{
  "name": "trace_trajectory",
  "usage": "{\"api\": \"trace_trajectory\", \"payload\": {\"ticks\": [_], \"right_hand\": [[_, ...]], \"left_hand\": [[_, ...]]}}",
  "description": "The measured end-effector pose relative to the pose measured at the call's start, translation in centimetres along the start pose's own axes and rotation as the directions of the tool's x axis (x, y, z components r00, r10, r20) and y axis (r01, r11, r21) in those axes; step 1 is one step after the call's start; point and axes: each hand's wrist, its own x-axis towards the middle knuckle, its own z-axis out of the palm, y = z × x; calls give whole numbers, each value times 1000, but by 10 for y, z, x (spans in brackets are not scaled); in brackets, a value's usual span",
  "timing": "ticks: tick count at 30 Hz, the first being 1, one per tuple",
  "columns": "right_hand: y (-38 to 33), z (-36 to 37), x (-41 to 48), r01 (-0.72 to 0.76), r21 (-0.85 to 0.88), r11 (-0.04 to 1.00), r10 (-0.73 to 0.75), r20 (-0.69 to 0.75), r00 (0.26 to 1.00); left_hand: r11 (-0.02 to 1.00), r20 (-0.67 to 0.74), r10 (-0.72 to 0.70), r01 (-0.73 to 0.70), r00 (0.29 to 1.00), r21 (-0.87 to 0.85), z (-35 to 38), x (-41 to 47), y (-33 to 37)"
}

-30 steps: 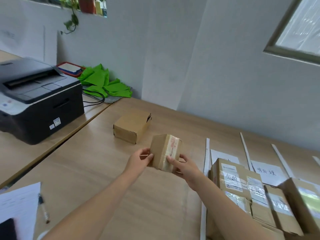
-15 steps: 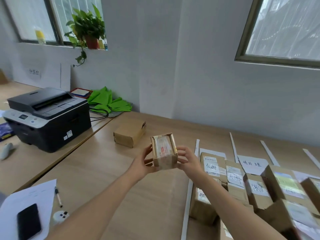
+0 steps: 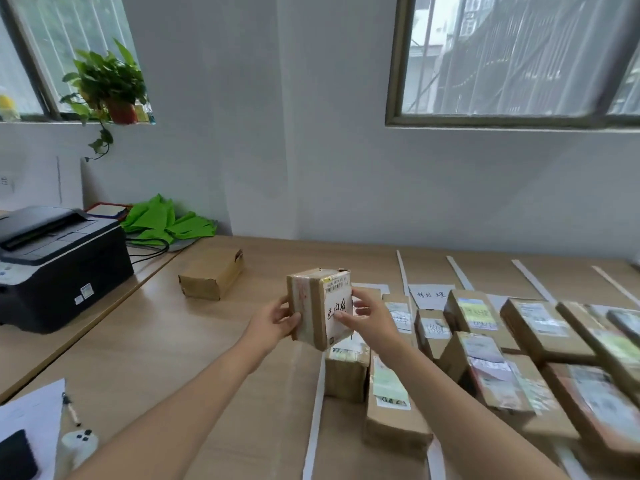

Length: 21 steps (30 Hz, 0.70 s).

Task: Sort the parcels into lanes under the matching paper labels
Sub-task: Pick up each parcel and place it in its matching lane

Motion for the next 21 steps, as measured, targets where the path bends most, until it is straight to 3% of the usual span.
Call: {"api": "trace_trajectory", "payload": {"ticks": [8,13,21], "right_hand": [[32,-51,-61,-119,117,986,146,-262,954],[49,-114,-130,-148,115,982,184,-430,884],[61,-255,-234,-87,149,985,164,-650,742]], "left_hand": [[986,-50,-14,6,999,-164,89,-20,-26],[982,125,-24,47,992,-185,171,-40,-30],[985,406,26,46,913,-166,342,-79,23]]}}
